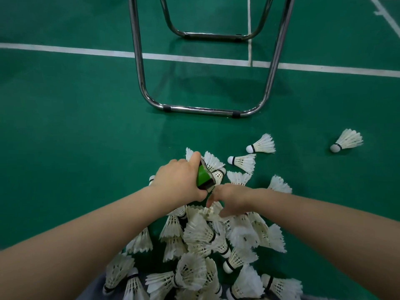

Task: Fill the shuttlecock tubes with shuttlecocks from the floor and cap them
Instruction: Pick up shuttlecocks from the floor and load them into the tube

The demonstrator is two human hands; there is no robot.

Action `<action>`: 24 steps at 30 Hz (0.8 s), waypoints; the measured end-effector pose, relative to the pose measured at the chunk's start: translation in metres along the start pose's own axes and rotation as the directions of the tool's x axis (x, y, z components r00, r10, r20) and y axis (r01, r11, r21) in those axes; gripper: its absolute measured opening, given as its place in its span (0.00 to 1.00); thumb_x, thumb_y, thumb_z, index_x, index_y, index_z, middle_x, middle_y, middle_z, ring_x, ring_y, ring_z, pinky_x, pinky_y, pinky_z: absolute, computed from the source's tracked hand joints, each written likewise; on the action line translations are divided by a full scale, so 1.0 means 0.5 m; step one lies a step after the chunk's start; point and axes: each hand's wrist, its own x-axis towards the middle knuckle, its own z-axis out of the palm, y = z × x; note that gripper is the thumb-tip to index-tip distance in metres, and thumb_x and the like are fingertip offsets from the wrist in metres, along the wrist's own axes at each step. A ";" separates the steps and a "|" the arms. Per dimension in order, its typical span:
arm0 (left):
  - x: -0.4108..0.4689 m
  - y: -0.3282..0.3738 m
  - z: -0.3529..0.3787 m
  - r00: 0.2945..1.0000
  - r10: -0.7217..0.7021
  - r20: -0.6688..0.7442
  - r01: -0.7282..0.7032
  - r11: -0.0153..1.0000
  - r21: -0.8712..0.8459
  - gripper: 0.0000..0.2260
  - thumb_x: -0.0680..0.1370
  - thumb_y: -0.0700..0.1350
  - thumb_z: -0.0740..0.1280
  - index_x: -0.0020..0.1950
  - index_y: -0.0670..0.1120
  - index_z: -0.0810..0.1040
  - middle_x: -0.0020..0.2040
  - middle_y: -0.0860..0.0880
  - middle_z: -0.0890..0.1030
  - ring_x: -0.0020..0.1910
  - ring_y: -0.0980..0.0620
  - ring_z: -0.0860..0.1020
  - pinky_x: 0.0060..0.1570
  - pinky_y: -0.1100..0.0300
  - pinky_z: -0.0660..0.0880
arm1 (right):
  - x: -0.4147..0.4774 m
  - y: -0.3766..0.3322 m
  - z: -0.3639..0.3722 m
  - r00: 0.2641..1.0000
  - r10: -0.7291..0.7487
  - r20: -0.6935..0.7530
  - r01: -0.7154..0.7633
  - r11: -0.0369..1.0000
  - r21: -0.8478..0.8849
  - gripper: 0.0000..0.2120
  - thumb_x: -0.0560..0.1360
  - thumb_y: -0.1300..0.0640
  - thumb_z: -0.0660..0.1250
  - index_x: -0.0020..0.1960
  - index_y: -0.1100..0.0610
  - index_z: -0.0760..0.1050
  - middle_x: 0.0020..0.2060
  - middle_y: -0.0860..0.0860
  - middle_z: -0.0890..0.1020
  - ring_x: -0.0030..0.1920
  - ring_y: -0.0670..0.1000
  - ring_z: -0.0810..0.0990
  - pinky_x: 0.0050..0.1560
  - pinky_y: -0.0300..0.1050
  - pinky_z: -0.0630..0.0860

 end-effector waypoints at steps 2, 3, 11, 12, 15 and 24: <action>0.001 -0.007 -0.002 1.000 -0.012 0.004 0.012 1.000 -0.014 0.27 0.68 0.58 0.70 0.57 0.47 0.61 0.37 0.50 0.69 0.42 0.46 0.72 0.36 0.56 0.71 | 0.006 0.001 0.005 0.999 -0.034 -0.004 0.034 0.994 -0.108 0.19 0.75 0.53 0.65 0.65 0.45 0.71 0.62 0.52 0.70 0.63 0.53 0.68 0.62 0.52 0.71; 0.000 -0.011 -0.003 1.000 -0.019 0.008 0.019 1.000 -0.017 0.28 0.67 0.58 0.70 0.58 0.48 0.61 0.37 0.50 0.70 0.42 0.46 0.72 0.36 0.56 0.72 | 0.006 0.001 0.006 0.999 -0.042 -0.016 0.040 0.989 -0.143 0.17 0.75 0.50 0.64 0.64 0.46 0.72 0.61 0.52 0.71 0.62 0.53 0.68 0.61 0.52 0.71; -0.007 -0.029 0.001 0.999 -0.023 0.024 0.024 0.999 -0.024 0.29 0.68 0.60 0.69 0.60 0.47 0.61 0.35 0.51 0.68 0.41 0.47 0.72 0.36 0.56 0.71 | 0.015 0.034 -0.002 0.951 -0.068 -0.300 -0.079 0.889 -0.450 0.22 0.76 0.63 0.54 0.69 0.50 0.64 0.53 0.54 0.75 0.54 0.56 0.73 0.51 0.49 0.68; -0.007 -0.030 0.001 0.999 -0.025 0.025 0.025 0.999 -0.028 0.29 0.68 0.60 0.69 0.59 0.47 0.61 0.35 0.52 0.68 0.41 0.47 0.72 0.36 0.57 0.71 | 0.015 0.033 -0.007 0.947 -0.070 -0.312 -0.102 0.860 -0.500 0.22 0.75 0.64 0.55 0.67 0.51 0.65 0.53 0.54 0.76 0.55 0.55 0.73 0.53 0.50 0.67; -0.008 -0.033 -0.001 0.999 -0.033 0.026 0.033 0.999 -0.032 0.28 0.68 0.60 0.69 0.58 0.48 0.61 0.35 0.51 0.68 0.40 0.47 0.72 0.35 0.57 0.70 | 0.023 0.034 -0.031 0.922 -0.056 -0.383 -0.180 0.813 -0.553 0.12 0.73 0.67 0.58 0.53 0.54 0.69 0.41 0.51 0.78 0.46 0.54 0.75 0.56 0.49 0.65; -0.015 -0.049 -0.008 0.999 -0.046 0.007 0.046 0.998 -0.043 0.28 0.69 0.61 0.69 0.59 0.48 0.61 0.37 0.50 0.71 0.41 0.47 0.73 0.36 0.55 0.74 | -0.005 0.063 -0.108 0.650 0.358 -0.671 -0.101 0.915 0.391 0.10 0.76 0.48 0.64 0.49 0.53 0.78 0.48 0.49 0.75 0.52 0.49 0.70 0.53 0.46 0.65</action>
